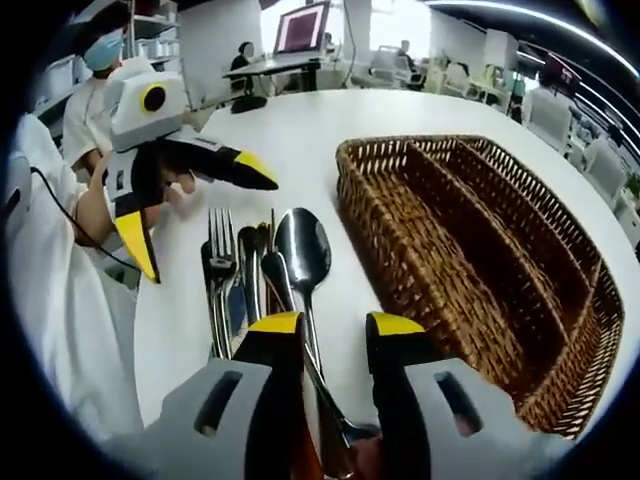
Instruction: Arrange the knives, forks, and spoons in their matching storage slots by inserting each utensil handle-first until every utensil is classified and aligned in the correct compartment
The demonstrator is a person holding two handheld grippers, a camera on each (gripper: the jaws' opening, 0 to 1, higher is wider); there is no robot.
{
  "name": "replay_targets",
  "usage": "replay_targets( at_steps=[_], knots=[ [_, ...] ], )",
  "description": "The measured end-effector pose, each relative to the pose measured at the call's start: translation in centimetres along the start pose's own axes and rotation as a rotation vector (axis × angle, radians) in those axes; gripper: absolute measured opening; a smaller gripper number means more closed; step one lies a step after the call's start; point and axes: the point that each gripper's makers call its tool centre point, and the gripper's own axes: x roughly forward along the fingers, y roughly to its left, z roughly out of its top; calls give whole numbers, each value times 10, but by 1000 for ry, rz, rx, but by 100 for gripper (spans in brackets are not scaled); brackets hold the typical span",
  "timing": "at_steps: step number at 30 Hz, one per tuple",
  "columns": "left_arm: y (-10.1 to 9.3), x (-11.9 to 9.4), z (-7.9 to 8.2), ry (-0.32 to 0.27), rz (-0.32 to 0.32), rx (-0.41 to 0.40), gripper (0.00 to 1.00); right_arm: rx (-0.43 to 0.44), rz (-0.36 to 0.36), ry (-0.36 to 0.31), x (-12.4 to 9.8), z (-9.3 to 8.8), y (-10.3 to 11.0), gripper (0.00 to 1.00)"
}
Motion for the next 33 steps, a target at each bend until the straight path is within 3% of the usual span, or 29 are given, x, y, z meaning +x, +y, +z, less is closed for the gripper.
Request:
replay_targets(
  at_steps=[17, 26, 31, 33],
  knots=[
    [3, -1, 3, -1, 1, 0, 80, -185, 66, 99, 4, 3, 1, 18],
    [0, 0, 0, 3, -4, 5, 80, -231, 98, 131, 7, 4, 0, 14],
    [-2, -1, 0, 1, -3, 6, 80, -292, 126, 194, 8, 3, 0, 13],
    [-2, -1, 0, 1, -1, 8, 80, -319, 128, 255, 12, -5, -4, 13]
  ],
)
